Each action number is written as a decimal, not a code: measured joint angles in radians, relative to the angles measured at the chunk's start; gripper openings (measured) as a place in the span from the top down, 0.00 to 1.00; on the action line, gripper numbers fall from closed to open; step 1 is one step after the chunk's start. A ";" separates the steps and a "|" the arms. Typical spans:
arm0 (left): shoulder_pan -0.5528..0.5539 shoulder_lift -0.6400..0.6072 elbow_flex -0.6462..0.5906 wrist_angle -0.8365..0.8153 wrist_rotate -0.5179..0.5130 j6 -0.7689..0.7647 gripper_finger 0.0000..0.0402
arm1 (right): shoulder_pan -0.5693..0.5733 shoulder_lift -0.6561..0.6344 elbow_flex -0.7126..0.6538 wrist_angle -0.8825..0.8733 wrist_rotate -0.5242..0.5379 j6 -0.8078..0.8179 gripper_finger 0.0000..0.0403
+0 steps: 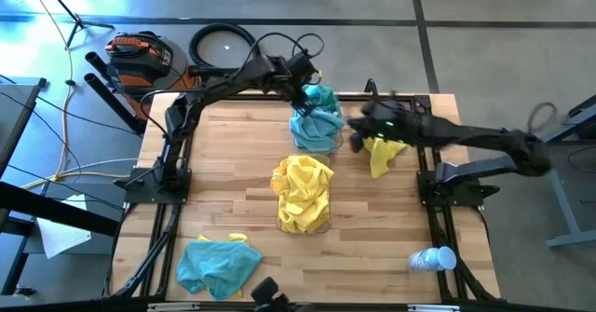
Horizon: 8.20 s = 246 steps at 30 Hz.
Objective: Sort microfiber towel by color & place in baskets
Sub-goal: Put the blue towel into the top transparent bin, then put the yellow towel into the bottom transparent bin
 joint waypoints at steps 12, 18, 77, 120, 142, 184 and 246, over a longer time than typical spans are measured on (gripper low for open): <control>0.032 -0.354 -0.443 0.191 0.032 0.094 0.70 | -0.043 0.397 0.367 -0.081 0.057 0.084 1.00; 0.056 -0.708 -0.946 0.528 0.117 0.093 0.70 | -0.070 0.483 0.501 -0.087 0.054 0.148 1.00; 0.056 -1.444 -1.419 0.413 0.157 -0.102 0.70 | -0.142 1.054 1.195 -0.689 -0.058 0.340 1.00; 0.056 -1.444 -1.419 0.407 0.164 -0.120 0.70 | -0.018 1.132 1.425 -1.007 0.064 0.254 1.00; 0.056 -1.444 -1.419 0.333 0.164 -0.120 0.70 | 0.152 0.313 0.479 -0.784 0.180 0.752 1.00; -0.115 -1.444 -1.419 0.431 0.138 -0.120 0.70 | -0.078 0.066 -0.279 -0.286 0.141 0.430 0.96; -0.135 -1.444 -1.419 0.377 0.112 0.066 0.70 | 0.663 0.911 1.026 -0.754 0.119 1.217 1.00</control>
